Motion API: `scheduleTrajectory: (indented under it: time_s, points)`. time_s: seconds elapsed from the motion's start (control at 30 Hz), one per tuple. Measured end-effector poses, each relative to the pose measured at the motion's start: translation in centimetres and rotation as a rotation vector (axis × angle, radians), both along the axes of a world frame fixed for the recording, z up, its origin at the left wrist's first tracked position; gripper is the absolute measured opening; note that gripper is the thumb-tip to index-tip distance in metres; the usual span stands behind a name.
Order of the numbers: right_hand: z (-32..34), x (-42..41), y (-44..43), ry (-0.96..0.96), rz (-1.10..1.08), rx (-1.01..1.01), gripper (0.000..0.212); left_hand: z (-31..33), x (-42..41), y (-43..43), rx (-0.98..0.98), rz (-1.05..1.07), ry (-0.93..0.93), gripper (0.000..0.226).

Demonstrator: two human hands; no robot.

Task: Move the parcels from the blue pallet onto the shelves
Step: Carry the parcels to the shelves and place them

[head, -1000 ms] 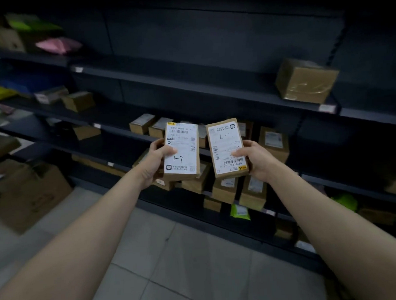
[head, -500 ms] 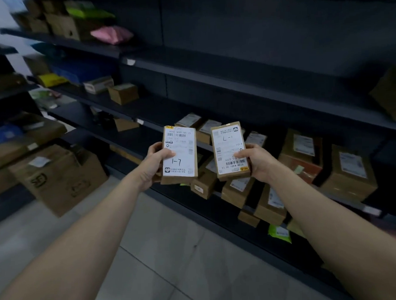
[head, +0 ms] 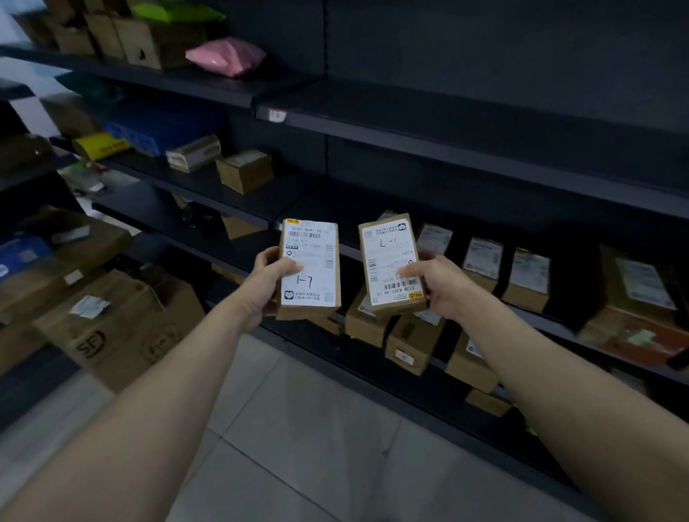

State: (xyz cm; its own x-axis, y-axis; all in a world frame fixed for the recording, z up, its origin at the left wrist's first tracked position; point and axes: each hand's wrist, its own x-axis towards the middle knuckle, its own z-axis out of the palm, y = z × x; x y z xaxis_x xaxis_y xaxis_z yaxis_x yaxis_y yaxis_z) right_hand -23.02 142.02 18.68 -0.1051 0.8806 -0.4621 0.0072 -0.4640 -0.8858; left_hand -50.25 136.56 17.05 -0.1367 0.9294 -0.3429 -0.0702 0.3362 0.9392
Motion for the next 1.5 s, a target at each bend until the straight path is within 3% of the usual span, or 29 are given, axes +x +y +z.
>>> scheduleTrajectory:
  time_s: [0.4, 0.67, 0.9, 1.2, 1.5]
  points:
    - [-2.5, -9.0, 16.2, 0.048, 0.042, -0.021, 0.027, -2.5, -7.0, 15.2, -0.053, 0.033, -0.003, 0.061]
    - [-4.5, -11.9, 24.1, 0.033, -0.026, -0.077, 0.032, -4.3, -9.7, 25.0, -0.101, -0.011, -0.041, 0.054]
    - [-6.1, -14.0, 29.0, 0.026, -0.112, -0.127, 0.038, -6.4, -11.9, 32.8, -0.163, -0.155, 0.000, 0.068]
    - [-8.1, -18.4, 34.1, 0.016, -0.277, -0.189, 0.036, -7.2, -14.3, 42.6, -0.177, -0.350, -0.001, 0.013]
    - [-9.7, -18.4, 35.2, -0.008, -0.388, -0.308, 0.028, -9.9, -14.1, 47.7, -0.342, -0.502, 0.040, 0.023]
